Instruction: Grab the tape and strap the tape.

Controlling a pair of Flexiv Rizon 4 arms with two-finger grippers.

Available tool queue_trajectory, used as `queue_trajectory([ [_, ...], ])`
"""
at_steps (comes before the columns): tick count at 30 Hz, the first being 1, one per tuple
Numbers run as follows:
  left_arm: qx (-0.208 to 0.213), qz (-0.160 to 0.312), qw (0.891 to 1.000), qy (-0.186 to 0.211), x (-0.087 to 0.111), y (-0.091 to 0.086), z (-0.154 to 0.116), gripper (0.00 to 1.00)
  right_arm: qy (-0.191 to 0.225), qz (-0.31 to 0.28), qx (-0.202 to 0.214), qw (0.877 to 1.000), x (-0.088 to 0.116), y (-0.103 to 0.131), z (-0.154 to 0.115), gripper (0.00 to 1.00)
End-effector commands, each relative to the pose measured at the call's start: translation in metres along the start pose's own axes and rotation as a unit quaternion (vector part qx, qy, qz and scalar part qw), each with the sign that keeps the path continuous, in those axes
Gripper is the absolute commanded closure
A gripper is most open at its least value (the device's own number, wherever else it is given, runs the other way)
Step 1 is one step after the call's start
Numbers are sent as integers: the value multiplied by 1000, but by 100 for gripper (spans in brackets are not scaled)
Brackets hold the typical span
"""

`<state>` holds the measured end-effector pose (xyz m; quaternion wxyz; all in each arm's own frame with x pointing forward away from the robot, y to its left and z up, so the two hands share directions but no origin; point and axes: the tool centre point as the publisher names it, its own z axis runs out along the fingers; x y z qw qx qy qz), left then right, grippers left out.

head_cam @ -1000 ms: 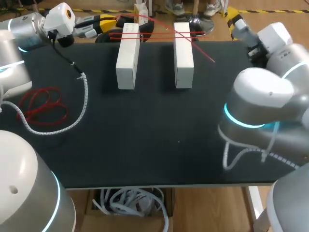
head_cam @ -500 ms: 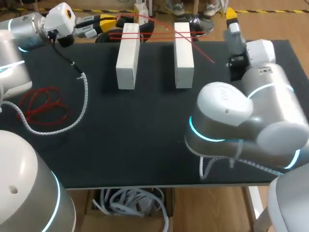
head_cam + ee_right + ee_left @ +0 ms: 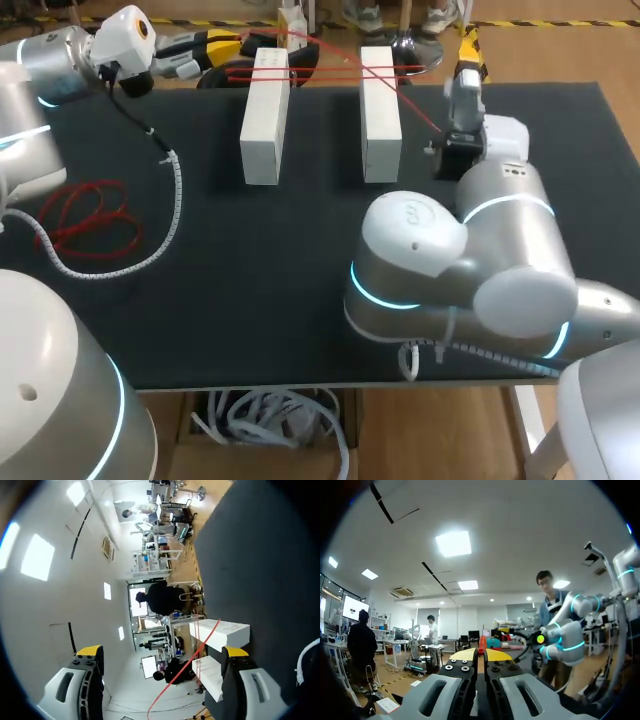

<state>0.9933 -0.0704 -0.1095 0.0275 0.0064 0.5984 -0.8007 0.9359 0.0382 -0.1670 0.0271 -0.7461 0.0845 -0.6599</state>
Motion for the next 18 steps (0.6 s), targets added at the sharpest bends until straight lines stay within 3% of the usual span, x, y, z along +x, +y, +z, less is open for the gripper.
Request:
queue_trajectory([
  [1, -1, 0, 1000, 0, 0, 0, 0, 100, -2, 21, -27, 999, -10, -7, 5, 0],
  [18, -1, 0, 1000, 0, 0, 0, 0, 100, 37, 81, 8, 996, -33, -16, 38, 0],
])
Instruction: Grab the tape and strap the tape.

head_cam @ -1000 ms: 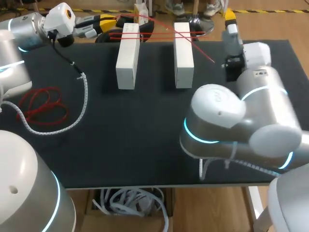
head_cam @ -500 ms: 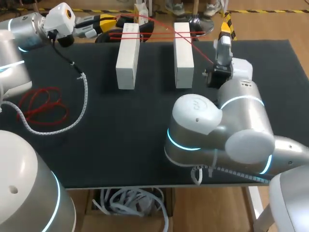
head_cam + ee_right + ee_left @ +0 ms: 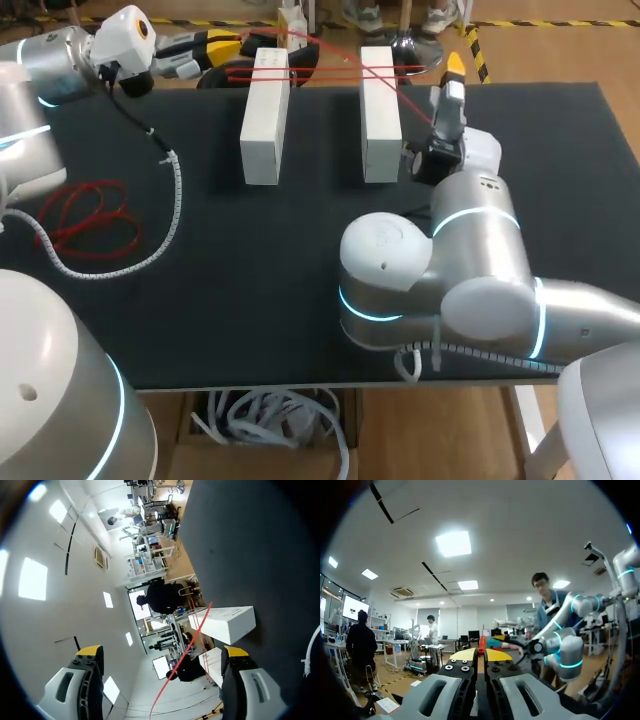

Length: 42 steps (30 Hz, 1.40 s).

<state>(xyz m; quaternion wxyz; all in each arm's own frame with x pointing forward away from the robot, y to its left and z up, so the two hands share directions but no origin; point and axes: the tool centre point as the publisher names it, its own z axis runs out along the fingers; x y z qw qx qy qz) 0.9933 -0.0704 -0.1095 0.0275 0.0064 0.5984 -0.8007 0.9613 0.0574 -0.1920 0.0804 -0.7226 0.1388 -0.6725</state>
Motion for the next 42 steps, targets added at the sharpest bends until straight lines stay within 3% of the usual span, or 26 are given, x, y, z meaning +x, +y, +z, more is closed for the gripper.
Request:
queue_trajectory([
  [1, -1, 0, 1000, 0, 0, 0, 0, 100, 17, 8, 5, 1000, -11, 3, 13, 0],
  [9, -1, 0, 1000, 0, 0, 0, 0, 100, 15, 29, 3, 999, -25, -1, 29, 20],
  [12, -1, 0, 1000, 0, 0, 0, 0, 100, 13, 36, -1, 999, -28, -2, 32, 33],
  [15, -1, 0, 1000, 0, 0, 0, 0, 100, 12, 38, -3, 999, -32, -3, 34, 28],
  [19, -1, 0, 1000, 0, 0, 0, 0, 100, 11, 45, -8, 999, -34, -2, 36, 35],
  [23, -1, 0, 1000, 0, 0, 0, 0, 100, 17, 51, -9, 999, -32, -3, 37, 50],
  [42, -1, 0, 1000, 0, 0, 0, 0, 100, 43, 68, -8, 997, -10, -5, 39, 59],
])
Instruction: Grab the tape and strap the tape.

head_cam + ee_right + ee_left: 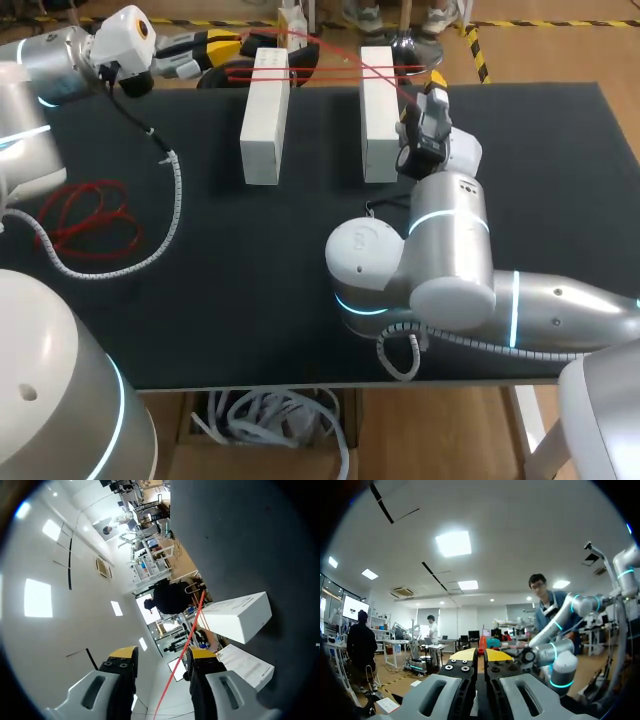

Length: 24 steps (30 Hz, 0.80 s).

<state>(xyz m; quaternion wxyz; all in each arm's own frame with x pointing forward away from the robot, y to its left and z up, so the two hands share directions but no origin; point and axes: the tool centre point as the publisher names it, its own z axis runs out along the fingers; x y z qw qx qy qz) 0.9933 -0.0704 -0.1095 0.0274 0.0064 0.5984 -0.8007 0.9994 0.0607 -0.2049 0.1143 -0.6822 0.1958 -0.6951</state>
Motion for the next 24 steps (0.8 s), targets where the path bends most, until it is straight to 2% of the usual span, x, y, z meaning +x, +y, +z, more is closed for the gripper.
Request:
queue_trajectory([
  [1, -1, 0, 1000, 0, 0, 0, 0, 100, 0, 1, 1, 1000, 1, -3, 0, 59],
  [7, -1, 0, 1000, 0, 0, 0, 0, 100, -1, 7, 2, 1000, 1, -5, -1, 64],
  [24, -1, 0, 1000, 0, 0, 0, 0, 100, -6, 16, -1, 1000, -3, -5, -7, 65],
])
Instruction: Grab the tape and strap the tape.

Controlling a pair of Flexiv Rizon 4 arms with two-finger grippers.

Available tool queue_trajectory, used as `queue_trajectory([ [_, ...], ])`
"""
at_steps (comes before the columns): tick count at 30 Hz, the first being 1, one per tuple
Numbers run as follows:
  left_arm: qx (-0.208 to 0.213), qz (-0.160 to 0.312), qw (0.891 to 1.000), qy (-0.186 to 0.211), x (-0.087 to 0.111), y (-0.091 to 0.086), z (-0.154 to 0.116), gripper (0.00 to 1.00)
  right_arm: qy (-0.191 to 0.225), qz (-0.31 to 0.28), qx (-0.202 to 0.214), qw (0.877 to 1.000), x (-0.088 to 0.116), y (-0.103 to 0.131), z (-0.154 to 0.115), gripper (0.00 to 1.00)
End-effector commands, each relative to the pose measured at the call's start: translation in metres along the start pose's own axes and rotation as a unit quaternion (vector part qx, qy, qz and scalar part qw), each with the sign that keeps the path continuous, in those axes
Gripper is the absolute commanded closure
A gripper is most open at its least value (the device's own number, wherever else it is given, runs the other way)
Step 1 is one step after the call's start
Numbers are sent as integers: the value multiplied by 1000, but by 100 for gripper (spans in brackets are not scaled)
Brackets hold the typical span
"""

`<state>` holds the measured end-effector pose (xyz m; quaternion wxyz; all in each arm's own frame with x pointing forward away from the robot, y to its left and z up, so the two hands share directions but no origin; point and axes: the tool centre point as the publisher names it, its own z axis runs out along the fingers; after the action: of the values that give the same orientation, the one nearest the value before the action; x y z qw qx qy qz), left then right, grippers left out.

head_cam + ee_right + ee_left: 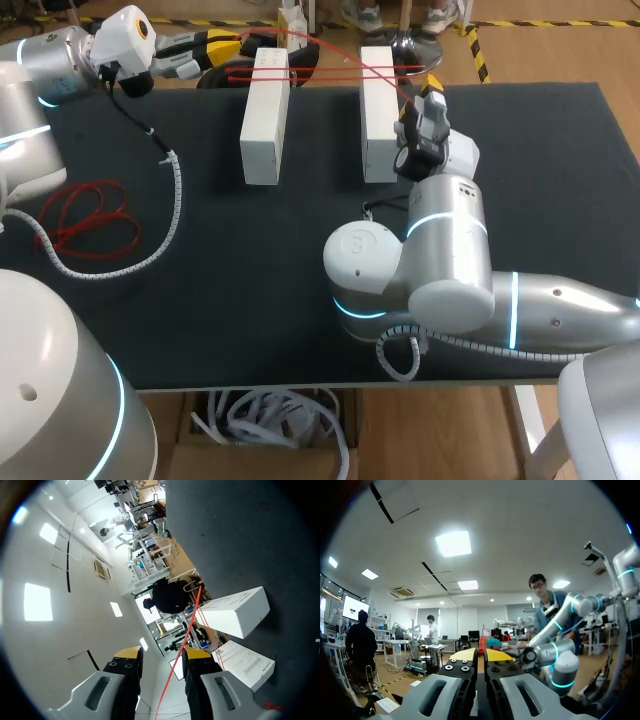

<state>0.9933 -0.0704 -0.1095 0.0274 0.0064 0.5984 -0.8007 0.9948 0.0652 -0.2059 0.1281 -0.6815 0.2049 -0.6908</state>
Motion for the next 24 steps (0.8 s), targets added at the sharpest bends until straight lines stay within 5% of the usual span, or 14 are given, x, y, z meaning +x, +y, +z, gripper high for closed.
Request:
queue_trajectory([
  [1, -1, 0, 1000, 0, 0, 0, 0, 100, -2, 0, -4, 1000, -1, -2, -2, 65],
  [18, -1, 0, 1000, 0, 0, 0, 0, 100, -7, 3, -8, 1000, -4, -1, -4, 76],
  [22, -1, 0, 1000, 0, 0, 0, 0, 100, -10, 3, -9, 1000, -5, -1, -5, 85],
  [24, -1, 0, 1000, 0, 0, 0, 0, 100, -11, 2, -10, 1000, -5, -1, -5, 100],
])
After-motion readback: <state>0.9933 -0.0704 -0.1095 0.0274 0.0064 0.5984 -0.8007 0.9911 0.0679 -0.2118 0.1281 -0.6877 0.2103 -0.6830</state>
